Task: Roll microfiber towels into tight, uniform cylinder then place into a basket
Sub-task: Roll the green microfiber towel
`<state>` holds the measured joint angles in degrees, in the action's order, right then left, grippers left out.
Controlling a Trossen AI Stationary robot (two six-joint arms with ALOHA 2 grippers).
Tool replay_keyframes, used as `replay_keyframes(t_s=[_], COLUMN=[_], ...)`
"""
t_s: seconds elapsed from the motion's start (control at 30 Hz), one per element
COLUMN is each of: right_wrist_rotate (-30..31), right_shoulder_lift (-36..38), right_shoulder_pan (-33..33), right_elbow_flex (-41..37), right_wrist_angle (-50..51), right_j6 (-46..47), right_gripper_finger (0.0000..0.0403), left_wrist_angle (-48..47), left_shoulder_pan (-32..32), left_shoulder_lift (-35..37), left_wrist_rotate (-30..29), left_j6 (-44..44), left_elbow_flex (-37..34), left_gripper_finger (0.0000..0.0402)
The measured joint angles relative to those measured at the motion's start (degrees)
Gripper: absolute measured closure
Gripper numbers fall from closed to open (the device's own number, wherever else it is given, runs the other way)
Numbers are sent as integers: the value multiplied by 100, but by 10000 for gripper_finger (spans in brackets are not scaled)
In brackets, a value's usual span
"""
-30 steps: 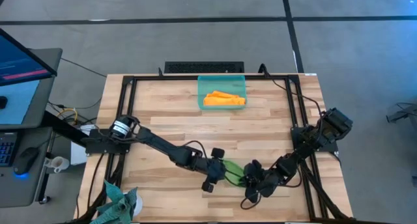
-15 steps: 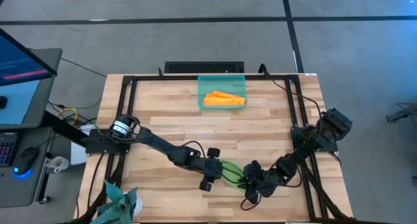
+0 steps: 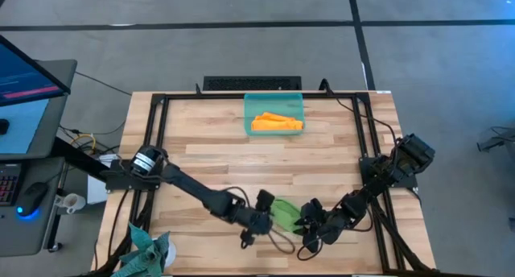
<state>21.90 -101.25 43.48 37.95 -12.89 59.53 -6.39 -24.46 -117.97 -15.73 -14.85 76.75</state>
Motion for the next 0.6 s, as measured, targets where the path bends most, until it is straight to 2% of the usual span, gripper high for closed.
replay_keyframes(t_s=[0.13, 0.27, 0.43, 0.53, 0.6], right_wrist_rotate=[4, 11, 32, 32, 39], right_shoulder_lift=[0, 0, -2, -2, -2], right_shoulder_pan=[0, 4, 42, 52, 68], right_elbow_flex=[0, 0, 0, -2, -4], right_wrist_angle=[-8, -18, -36, -71, -79], right_j6=[0, 0, -2, -2, -2], right_gripper_finger=[215, 210, 206, 206, 206], left_wrist_angle=[149, 408, 416, 372, 374], left_shoulder_pan=[-116, -80, 95, 199, 281], left_shoulder_lift=[-30, -139, -460, -568, -656], left_wrist_rotate=[-143, -614, -567, -684, -426], left_j6=[-259, -369, -725, -584, -394], left_elbow_flex=[-7, -2, -4, 17, 35], left_gripper_finger=[235, 235, 235, 235, 235])
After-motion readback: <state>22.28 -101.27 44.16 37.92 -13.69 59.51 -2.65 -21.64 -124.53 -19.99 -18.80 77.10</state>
